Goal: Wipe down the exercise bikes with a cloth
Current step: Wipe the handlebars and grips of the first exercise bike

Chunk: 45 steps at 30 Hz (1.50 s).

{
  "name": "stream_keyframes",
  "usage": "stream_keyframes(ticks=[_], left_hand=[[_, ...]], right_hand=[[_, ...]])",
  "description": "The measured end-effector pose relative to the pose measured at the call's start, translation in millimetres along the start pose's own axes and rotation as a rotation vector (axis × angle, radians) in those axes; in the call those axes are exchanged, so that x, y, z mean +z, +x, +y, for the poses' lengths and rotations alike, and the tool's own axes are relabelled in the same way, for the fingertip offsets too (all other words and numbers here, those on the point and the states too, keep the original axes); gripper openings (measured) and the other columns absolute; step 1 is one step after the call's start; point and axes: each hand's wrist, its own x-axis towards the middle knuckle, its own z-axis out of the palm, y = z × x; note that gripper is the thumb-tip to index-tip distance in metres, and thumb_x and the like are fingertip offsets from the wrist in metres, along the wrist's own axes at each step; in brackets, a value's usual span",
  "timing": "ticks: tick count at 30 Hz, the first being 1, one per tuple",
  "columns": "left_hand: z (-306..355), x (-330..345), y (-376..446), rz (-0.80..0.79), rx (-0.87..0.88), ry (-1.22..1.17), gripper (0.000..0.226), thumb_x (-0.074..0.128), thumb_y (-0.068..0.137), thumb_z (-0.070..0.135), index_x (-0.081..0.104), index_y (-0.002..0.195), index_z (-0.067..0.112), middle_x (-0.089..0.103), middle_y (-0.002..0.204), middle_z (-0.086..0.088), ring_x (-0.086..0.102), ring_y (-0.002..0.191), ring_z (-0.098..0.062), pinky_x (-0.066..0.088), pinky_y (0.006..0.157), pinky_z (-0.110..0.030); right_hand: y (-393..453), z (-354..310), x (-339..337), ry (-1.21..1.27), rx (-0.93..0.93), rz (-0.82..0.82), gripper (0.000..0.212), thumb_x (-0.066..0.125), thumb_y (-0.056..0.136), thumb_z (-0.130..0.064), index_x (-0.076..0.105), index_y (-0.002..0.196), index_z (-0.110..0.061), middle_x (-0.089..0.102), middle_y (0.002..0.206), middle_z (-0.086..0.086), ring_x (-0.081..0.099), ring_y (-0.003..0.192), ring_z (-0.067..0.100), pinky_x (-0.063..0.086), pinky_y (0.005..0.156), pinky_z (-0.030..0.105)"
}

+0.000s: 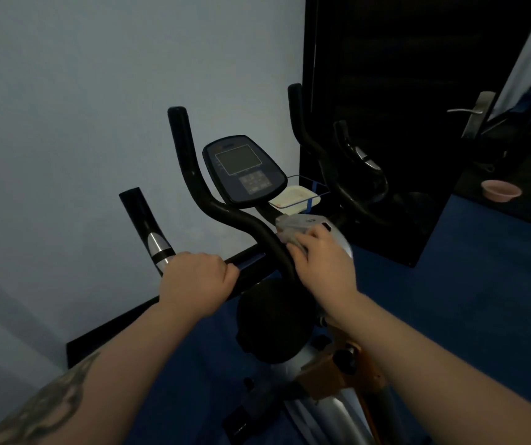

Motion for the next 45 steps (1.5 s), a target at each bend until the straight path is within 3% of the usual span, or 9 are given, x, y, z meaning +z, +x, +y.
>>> stream_keyframes(ticks=[5, 16, 21, 26, 31, 36, 39, 42, 45], left_hand=[[0.6, 0.3, 2.2, -0.056, -0.069, -0.029, 0.063, 0.082, 0.06, 0.012, 0.019, 0.051, 0.014, 0.019, 0.043, 0.004, 0.014, 0.036, -0.013, 0.008, 0.048, -0.018], [3.3, 0.2, 1.8, -0.038, -0.16, -0.042, 0.08, 0.08, 0.065, 0.017, 0.002, 0.054, 0.024, 0.013, 0.041, 0.008, 0.02, 0.036, -0.014, 0.0, 0.05, -0.015], [1.2, 14.9, 3.0, -0.09, -0.31, -0.17, 0.047, 0.04, 0.095, 0.037, 0.028, 0.051, 0.025, 0.029, 0.047, 0.006, 0.042, 0.055, -0.02, 0.014, 0.044, -0.023], [5.5, -6.7, 3.4, -0.077, -0.164, -0.065, 0.075, 0.08, 0.063, 0.012, 0.008, 0.048, 0.02, 0.016, 0.041, 0.006, 0.018, 0.034, -0.015, 0.001, 0.05, -0.016], [4.0, 0.0, 1.6, -0.065, -0.188, -0.086, 0.07, 0.075, 0.064, 0.015, 0.007, 0.046, 0.022, 0.003, 0.044, 0.011, 0.008, 0.033, -0.011, -0.001, 0.05, -0.016], [4.3, -6.5, 2.3, -0.06, -0.099, 0.041, 0.075, 0.083, 0.053, 0.008, 0.009, 0.048, 0.015, 0.012, 0.043, 0.005, 0.013, 0.034, -0.014, 0.001, 0.052, -0.016], [1.7, 5.8, 0.2, -0.069, -0.054, 0.092, 0.031, 0.057, 0.083, 0.019, 0.048, 0.054, 0.011, 0.037, 0.045, -0.001, 0.022, 0.04, -0.016, 0.011, 0.048, -0.023], [5.9, 6.7, 0.8, -0.109, -0.102, 0.037, 0.068, -0.012, 0.075, 0.031, 0.054, 0.073, 0.017, 0.043, 0.062, 0.002, 0.035, 0.053, -0.017, 0.013, 0.049, -0.029], [8.1, 7.6, 1.2, -0.141, -0.171, -0.025, 0.073, -0.018, 0.07, 0.03, 0.054, 0.072, 0.014, 0.045, 0.064, 0.0, 0.039, 0.057, -0.019, 0.013, 0.049, -0.031]], right_hand=[[26.8, -2.6, -13.0, -0.242, -0.002, -0.113, 0.027, 0.048, 0.099, -0.031, 0.064, 0.118, -0.021, 0.047, 0.119, 0.0, 0.055, 0.1, 0.02, 0.05, 0.079, 0.04], [21.1, 4.6, -10.3, -0.141, 0.08, -0.104, 0.023, 0.051, 0.097, -0.035, 0.068, 0.111, -0.028, 0.052, 0.113, 0.001, 0.055, 0.097, 0.018, 0.038, 0.067, 0.029], [24.5, -1.6, -6.3, 0.386, 0.322, -0.115, 0.041, 0.051, 0.098, -0.035, 0.065, 0.08, 0.0, 0.061, 0.072, 0.007, 0.057, 0.07, 0.017, 0.038, 0.062, 0.031], [-21.7, -2.4, -7.8, 0.761, 0.14, -0.145, 0.018, 0.058, 0.095, -0.02, 0.07, 0.104, -0.011, 0.064, 0.096, 0.011, 0.062, 0.088, 0.014, 0.049, 0.077, 0.023], [-49.5, 16.9, -9.1, 0.656, -0.027, -0.124, 0.039, 0.066, 0.088, -0.013, 0.063, 0.125, -0.024, 0.048, 0.11, -0.003, 0.047, 0.101, -0.009, 0.036, 0.091, 0.006], [4.0, -4.5, -4.7, 0.54, -0.032, -0.138, 0.038, 0.068, 0.089, -0.017, 0.063, 0.123, -0.031, 0.041, 0.104, -0.014, 0.047, 0.095, -0.004, 0.042, 0.079, 0.007], [-13.5, 3.0, -3.9, 0.634, -0.005, -0.125, 0.035, 0.068, 0.088, -0.015, 0.065, 0.122, -0.024, 0.046, 0.105, -0.008, 0.049, 0.094, -0.007, 0.044, 0.08, 0.009], [-40.2, 16.3, -8.4, 0.587, -0.051, -0.119, 0.038, 0.069, 0.085, -0.014, 0.064, 0.12, -0.027, 0.048, 0.108, -0.009, 0.048, 0.1, -0.008, 0.042, 0.089, 0.01], [-16.6, 7.4, -10.5, 0.439, -0.092, -0.151, 0.036, 0.07, 0.085, -0.017, 0.066, 0.118, -0.03, 0.045, 0.104, -0.014, 0.047, 0.097, -0.006, 0.043, 0.086, 0.012]])
